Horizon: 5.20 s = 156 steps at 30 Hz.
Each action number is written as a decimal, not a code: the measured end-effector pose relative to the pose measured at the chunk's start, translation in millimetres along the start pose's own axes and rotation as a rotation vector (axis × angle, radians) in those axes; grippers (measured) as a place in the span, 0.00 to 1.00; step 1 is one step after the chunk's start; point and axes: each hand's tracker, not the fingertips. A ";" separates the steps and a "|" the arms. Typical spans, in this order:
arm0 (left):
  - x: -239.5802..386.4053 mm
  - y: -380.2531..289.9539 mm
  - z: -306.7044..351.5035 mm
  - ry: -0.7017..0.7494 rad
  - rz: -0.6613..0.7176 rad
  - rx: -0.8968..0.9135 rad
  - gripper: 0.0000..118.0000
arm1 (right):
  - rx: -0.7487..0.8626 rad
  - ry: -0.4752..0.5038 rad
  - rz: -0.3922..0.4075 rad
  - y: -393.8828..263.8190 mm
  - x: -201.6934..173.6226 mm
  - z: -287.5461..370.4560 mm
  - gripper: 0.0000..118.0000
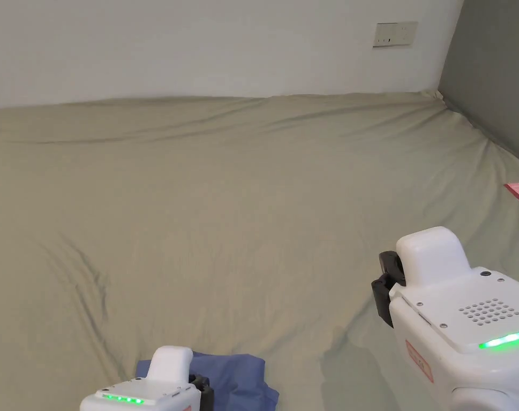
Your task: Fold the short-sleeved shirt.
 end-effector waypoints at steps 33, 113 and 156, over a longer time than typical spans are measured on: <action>-23.8 -1.3 71.9 -0.004 -0.086 0.299 0.00 | -0.045 0.172 0.028 -6.7 -49.8 -33.5 0.02; -316.6 -44.5 98.4 0.779 0.109 -0.135 0.25 | 0.126 0.160 0.100 38.7 -149.2 -33.2 0.02; 1.7 122.1 285.2 0.471 -0.067 1.032 0.92 | 0.375 -0.057 0.100 100.1 -53.0 45.1 0.02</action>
